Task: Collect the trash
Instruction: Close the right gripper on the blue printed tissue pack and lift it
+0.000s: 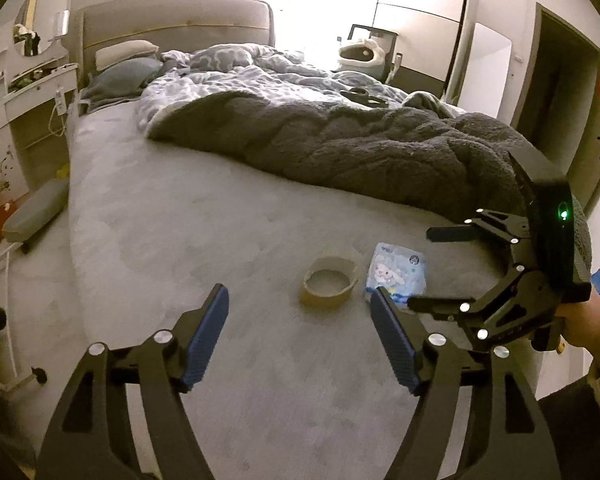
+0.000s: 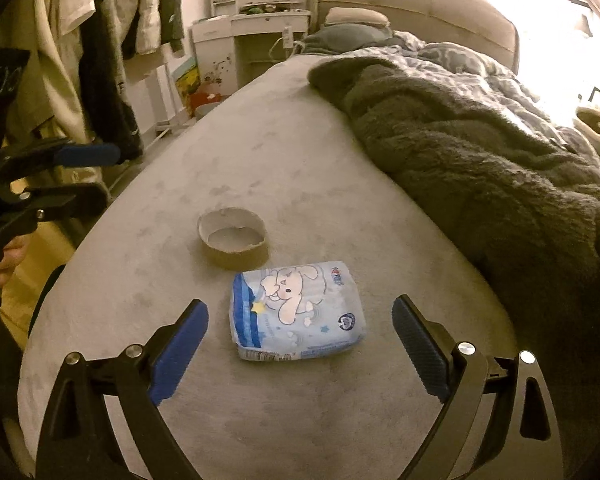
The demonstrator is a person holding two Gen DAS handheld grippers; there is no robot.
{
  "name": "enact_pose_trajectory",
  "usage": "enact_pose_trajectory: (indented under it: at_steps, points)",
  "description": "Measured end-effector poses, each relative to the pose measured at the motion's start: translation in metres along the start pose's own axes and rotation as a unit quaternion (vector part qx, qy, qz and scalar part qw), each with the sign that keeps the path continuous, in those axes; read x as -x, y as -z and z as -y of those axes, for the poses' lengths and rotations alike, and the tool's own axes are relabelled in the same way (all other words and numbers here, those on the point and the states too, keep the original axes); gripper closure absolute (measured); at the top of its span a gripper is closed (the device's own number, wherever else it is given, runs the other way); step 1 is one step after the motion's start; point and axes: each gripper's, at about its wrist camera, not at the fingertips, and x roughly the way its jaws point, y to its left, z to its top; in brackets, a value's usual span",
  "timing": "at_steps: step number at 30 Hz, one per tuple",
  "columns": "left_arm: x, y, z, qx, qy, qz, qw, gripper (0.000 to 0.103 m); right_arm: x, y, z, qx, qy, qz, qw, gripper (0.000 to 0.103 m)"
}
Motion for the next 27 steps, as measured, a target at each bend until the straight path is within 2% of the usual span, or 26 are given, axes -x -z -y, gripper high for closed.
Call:
enact_pose_trajectory:
  at_steps: [12, 19, 22, 25, 26, 27]
  points:
    - [-0.042, -0.005, 0.003, -0.001, 0.026, -0.033, 0.9991, 0.022, -0.033, 0.003, 0.005, 0.001, -0.026, -0.042, 0.999, 0.008]
    - [-0.056, -0.005, 0.003, 0.023, 0.022, -0.047, 0.9984, 0.022, -0.041, 0.002, 0.004, -0.007, -0.024, -0.050, 0.998, 0.008]
    - [-0.062, -0.004, 0.008, 0.018, 0.011, -0.054, 0.9983, 0.022, -0.042, 0.003, 0.005, -0.010, -0.024, -0.049, 0.998, 0.008]
    - [-0.068, -0.003, 0.011, 0.020, 0.010, -0.059, 0.9980, 0.022, -0.042, 0.002, 0.006, -0.010, -0.022, -0.049, 0.999, 0.019]
    - [-0.069, -0.003, 0.012, 0.020, 0.011, -0.061, 0.9979, 0.022, -0.041, 0.001, 0.006, -0.010, -0.023, -0.048, 0.999, 0.029]
    - [-0.070, -0.002, 0.013, 0.019, 0.010, -0.062, 0.9979, 0.023, -0.039, 0.000, 0.007, -0.011, -0.021, -0.045, 0.999, 0.030]
